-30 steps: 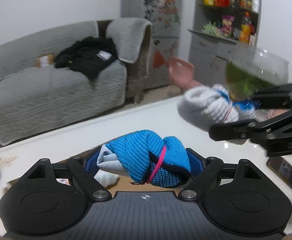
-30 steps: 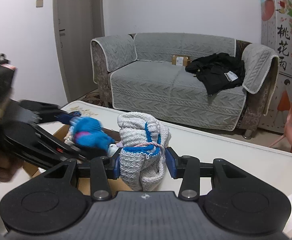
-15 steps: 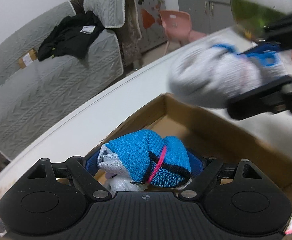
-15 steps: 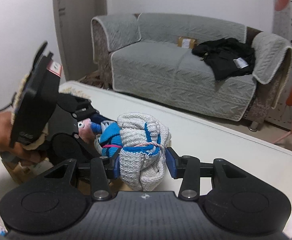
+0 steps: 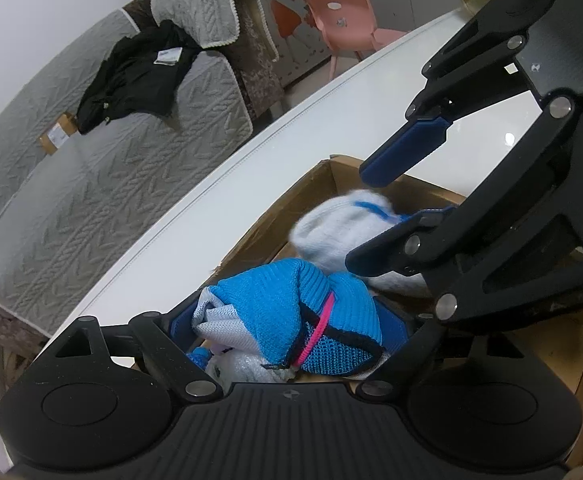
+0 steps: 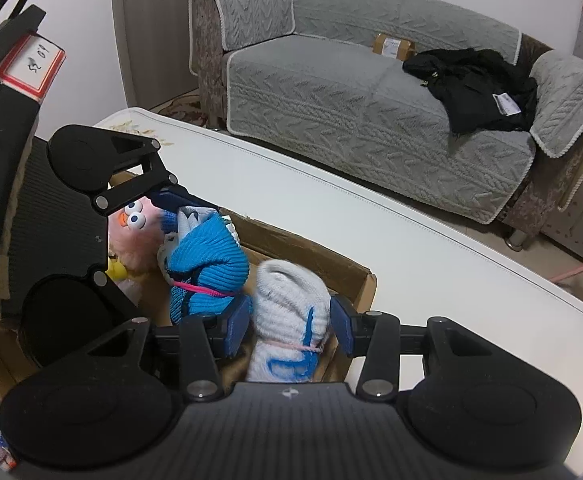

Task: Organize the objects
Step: 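Carry both knit socks into the box and open both grippers to release them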

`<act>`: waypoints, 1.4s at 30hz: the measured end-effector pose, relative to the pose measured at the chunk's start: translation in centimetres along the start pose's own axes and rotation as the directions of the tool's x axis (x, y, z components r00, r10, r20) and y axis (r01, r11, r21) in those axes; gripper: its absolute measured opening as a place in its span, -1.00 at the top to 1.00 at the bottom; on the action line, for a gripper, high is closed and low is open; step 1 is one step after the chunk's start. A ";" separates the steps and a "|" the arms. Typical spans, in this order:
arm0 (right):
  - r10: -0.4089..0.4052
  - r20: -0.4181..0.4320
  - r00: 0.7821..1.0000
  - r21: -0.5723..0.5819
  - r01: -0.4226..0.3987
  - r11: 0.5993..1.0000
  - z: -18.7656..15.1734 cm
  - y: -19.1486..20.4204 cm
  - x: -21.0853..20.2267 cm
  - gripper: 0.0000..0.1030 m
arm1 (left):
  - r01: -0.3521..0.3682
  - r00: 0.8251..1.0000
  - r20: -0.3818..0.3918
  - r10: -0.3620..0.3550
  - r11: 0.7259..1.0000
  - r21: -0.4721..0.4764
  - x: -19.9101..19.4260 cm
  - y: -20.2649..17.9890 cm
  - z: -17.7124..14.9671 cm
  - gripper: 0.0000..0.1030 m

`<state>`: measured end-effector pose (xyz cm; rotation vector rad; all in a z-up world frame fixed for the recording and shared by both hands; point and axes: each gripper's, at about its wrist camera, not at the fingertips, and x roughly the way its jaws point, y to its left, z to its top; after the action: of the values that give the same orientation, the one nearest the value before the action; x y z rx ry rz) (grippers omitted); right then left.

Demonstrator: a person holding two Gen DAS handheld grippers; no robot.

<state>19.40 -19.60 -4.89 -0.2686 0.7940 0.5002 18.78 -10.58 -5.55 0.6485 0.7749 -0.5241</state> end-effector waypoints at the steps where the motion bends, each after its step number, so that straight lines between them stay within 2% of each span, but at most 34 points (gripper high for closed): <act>1: 0.001 -0.001 1.000 0.001 -0.001 1.000 0.1 0.1 0.1 0.20 | -0.001 1.000 -0.001 0.001 1.000 0.002 0.0 -0.1 0.0 -0.73; 15: 0.001 -0.007 1.000 0.012 -0.001 1.000 0.9 -0.3 -0.1 0.19 | -0.010 1.000 -0.022 0.009 1.000 -0.015 -1.5 -0.6 0.6 -0.82; 20: 0.020 -0.023 1.000 0.039 -0.019 0.999 1.1 -0.5 -0.2 0.19 | -0.016 0.999 -0.040 0.014 0.998 -0.065 -2.8 0.0 0.6 -0.86; 25: 0.020 -0.042 0.999 0.037 -0.018 0.999 1.3 -0.2 -0.1 0.07 | -0.010 0.997 -0.071 -0.001 0.988 -0.156 -3.5 1.0 -0.1 -0.87; 33: 0.025 -0.051 0.998 0.022 -0.024 0.999 1.6 0.2 -0.4 -0.06 | -0.019 0.996 -0.093 -0.011 0.949 -0.315 -4.7 2.7 -1.3 -0.87; 38: 0.022 -0.043 0.999 0.029 -0.021 0.999 1.4 0.4 -0.9 -0.18 | -0.035 0.996 -0.085 0.000 0.914 -0.404 -7.0 2.7 -2.6 -0.87; 40: 0.021 -0.036 0.999 0.029 -0.020 0.999 1.4 0.7 -1.3 -0.31 | -0.041 0.997 -0.081 0.005 0.896 -0.442 -8.0 3.0 -3.2 -0.87; 42: 0.020 -0.026 0.999 0.032 -0.019 0.999 1.3 0.9 -1.9 -0.35 | -0.045 0.997 -0.078 0.008 0.874 -0.484 -9.1 3.0 -4.0 -0.88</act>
<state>18.59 -18.94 -2.69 -0.2389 0.8300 0.5025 13.29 -3.97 0.30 0.2083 0.9245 -0.2611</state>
